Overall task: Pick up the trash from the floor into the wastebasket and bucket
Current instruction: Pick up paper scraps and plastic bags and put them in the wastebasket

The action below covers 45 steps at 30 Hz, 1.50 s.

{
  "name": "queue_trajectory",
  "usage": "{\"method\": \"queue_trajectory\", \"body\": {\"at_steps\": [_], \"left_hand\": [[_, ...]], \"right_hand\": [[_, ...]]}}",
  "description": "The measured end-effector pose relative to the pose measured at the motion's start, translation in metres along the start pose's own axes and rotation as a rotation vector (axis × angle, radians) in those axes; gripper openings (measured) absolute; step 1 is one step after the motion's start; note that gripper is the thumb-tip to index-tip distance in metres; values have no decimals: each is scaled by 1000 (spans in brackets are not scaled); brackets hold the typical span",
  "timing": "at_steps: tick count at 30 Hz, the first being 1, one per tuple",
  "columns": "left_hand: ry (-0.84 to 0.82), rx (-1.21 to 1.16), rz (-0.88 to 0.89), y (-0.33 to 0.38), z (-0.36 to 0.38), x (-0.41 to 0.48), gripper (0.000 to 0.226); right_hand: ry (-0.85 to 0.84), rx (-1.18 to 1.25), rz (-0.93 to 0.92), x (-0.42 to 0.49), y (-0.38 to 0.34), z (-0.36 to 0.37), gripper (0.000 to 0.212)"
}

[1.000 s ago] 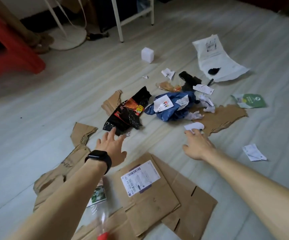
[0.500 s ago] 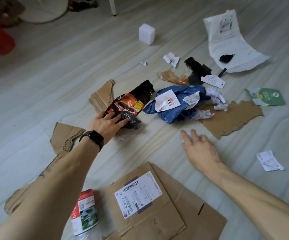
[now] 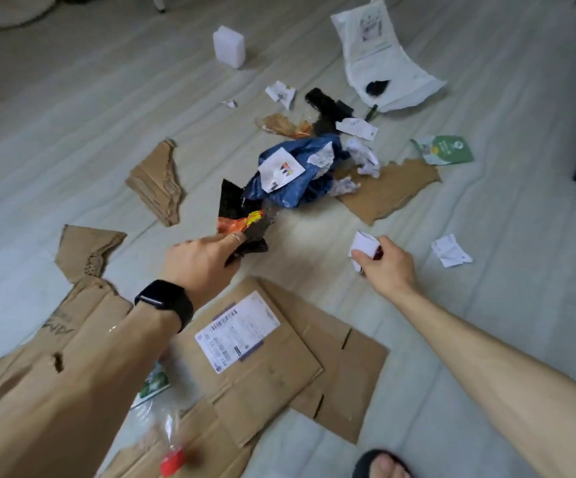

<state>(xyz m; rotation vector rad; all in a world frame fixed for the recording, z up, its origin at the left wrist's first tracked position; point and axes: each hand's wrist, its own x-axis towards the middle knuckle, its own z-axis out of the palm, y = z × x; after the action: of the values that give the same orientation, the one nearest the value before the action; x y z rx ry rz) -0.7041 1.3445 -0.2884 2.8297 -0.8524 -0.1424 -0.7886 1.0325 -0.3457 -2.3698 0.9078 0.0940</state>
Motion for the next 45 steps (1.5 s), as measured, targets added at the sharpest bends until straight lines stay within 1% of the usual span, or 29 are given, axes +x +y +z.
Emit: {"method": "queue_trajectory", "body": {"at_steps": [3,5,7,9,11,13,14,16,19,20,23,25,27,29,32,34,36,38,41,43,45], "left_hand": [[-41,-4,109,38,-6,-7,36],[-57,18,168,60,-9,-5,37],[-80,57,172,78,-7,1,39],[-128,90,141,88,-3,3,42],[-145,101,122,91,1,2,42],[-174,101,112,90,4,-3,40],[-181,104,112,89,3,-5,39],[-176,102,82,80,0,-14,36],[-137,87,18,67,-7,-29,27],[-121,75,-10,64,-10,-35,25],[-74,72,-60,55,-26,-54,24],[-29,64,-76,51,-45,-73,19],[32,85,-81,47,-72,-97,16],[91,103,-85,44,-101,-124,16],[180,94,-82,44,-132,-153,17],[239,89,-97,48,-152,-177,18],[228,96,-125,50,-160,-196,20],[206,132,-158,48,-160,-205,24],[165,190,-135,49,-163,-215,23],[126,252,-89,51,-173,-223,25],[118,303,-92,47,-196,-243,28]], "right_hand": [[66,-54,163,17,42,-37,55],[75,-93,227,30,68,-60,58],[17,-178,253,49,93,-74,60],[-80,-230,300,63,113,-76,68],[-116,-194,324,71,130,-70,62],[-91,-215,280,68,135,-59,56],[-42,-228,223,62,131,-59,56],[40,-159,113,56,122,-49,53],[13,-154,24,51,108,-40,28],[-17,-185,0,46,104,-40,25],[-82,-238,-5,27,96,-31,26],[-143,-245,-33,1,85,-24,30],[-195,-230,-48,-34,74,-16,37],[-235,-184,-12,-73,72,-6,40],[-302,-169,79,-113,83,9,41],[-317,-195,63,-132,83,8,38],[-294,-204,22,-147,80,2,33],[-242,-155,-29,-156,73,-1,30],[-191,42,-146,-172,39,-20,23],[-255,172,-245,-184,-2,-44,19],[-337,211,-392,-203,-53,-70,18]]}}
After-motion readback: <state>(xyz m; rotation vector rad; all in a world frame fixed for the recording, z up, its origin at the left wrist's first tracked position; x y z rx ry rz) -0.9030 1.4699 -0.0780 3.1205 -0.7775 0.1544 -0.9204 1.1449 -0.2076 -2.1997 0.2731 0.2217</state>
